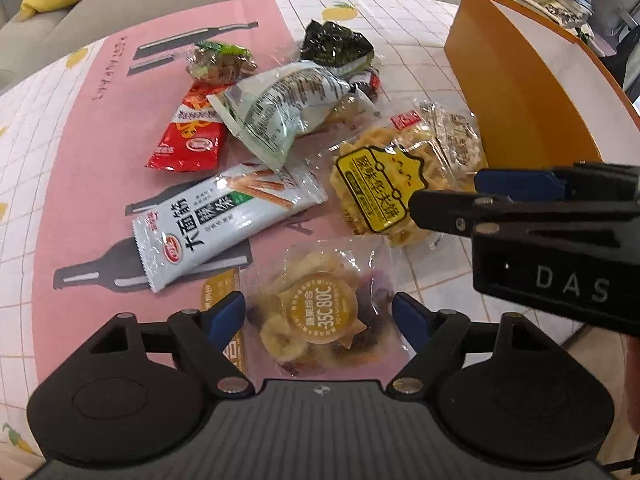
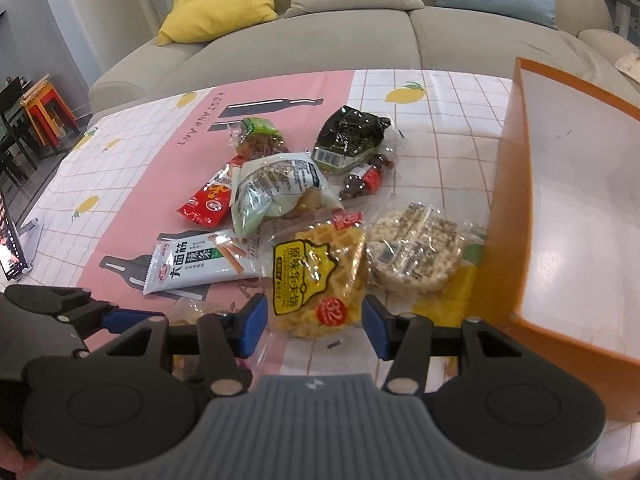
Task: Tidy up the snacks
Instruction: 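Grasp the white-green snack bag with the right tool while the left tool grasps the clear dried-fruit bag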
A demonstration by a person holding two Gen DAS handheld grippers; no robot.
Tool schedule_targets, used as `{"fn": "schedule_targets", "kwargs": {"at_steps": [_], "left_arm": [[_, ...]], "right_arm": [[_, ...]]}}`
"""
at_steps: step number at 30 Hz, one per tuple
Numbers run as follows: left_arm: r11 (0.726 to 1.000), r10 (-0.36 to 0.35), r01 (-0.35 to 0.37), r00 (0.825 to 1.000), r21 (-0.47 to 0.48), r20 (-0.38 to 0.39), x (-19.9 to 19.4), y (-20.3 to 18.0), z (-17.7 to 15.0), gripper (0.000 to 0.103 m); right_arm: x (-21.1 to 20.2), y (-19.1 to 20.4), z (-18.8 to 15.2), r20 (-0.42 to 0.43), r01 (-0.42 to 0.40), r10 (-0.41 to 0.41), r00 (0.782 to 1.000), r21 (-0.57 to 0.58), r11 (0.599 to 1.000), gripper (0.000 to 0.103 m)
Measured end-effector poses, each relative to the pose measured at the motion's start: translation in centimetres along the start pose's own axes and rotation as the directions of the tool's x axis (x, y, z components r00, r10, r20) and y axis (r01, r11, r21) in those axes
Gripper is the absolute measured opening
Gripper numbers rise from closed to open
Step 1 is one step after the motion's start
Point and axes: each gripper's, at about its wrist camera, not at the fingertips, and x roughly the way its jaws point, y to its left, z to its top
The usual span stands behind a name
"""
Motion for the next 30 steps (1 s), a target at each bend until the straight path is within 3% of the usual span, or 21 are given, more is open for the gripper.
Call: {"fn": "schedule_targets", "kwargs": {"at_steps": [3, 6, 11, 15, 18, 27, 30], "left_arm": [[1.000, -0.005, 0.005, 1.000, -0.013, 0.010, -0.5, 0.6, 0.0, 0.074], [0.999, -0.015, 0.016, 1.000, -0.040, 0.021, -1.3, 1.5, 0.2, 0.067], [0.994, -0.026, 0.032, 0.998, -0.107, 0.060, -3.1, 3.7, 0.8, 0.064], [0.989, 0.004, 0.012, 0.994, -0.146, 0.111, -4.8, 5.2, 1.9, 0.064], [0.984, 0.033, -0.010, 0.991, -0.176, 0.130, -4.9, 6.5, 3.0, 0.064], [0.966, 0.075, -0.042, 0.990, -0.256, 0.120, -3.0, 9.6, 4.8, 0.063], [0.965, 0.070, -0.037, 0.991, -0.259, 0.117, -2.6, 9.7, 4.8, 0.063]], "right_arm": [[0.1, 0.4, 0.7, 0.015, 0.000, 0.000, 1.000, -0.022, 1.000, 0.056], [0.2, 0.7, 1.5, 0.037, 0.003, -0.001, 0.999, -0.042, 0.999, 0.060], [1.2, 1.1, 3.1, 0.056, 0.004, 0.000, 0.998, -0.069, 0.998, 0.071], [2.4, 1.7, 4.7, 0.068, -0.011, 0.017, 0.998, -0.082, 0.997, 0.089], [3.5, 2.4, 5.9, 0.075, -0.028, 0.035, 0.997, -0.100, 0.995, 0.094], [9.5, 3.8, 9.0, -0.001, -0.025, 0.025, 1.000, -0.132, 0.991, 0.095], [10.5, 3.8, 9.0, -0.026, -0.022, 0.019, 0.999, -0.132, 0.991, 0.085]]}}
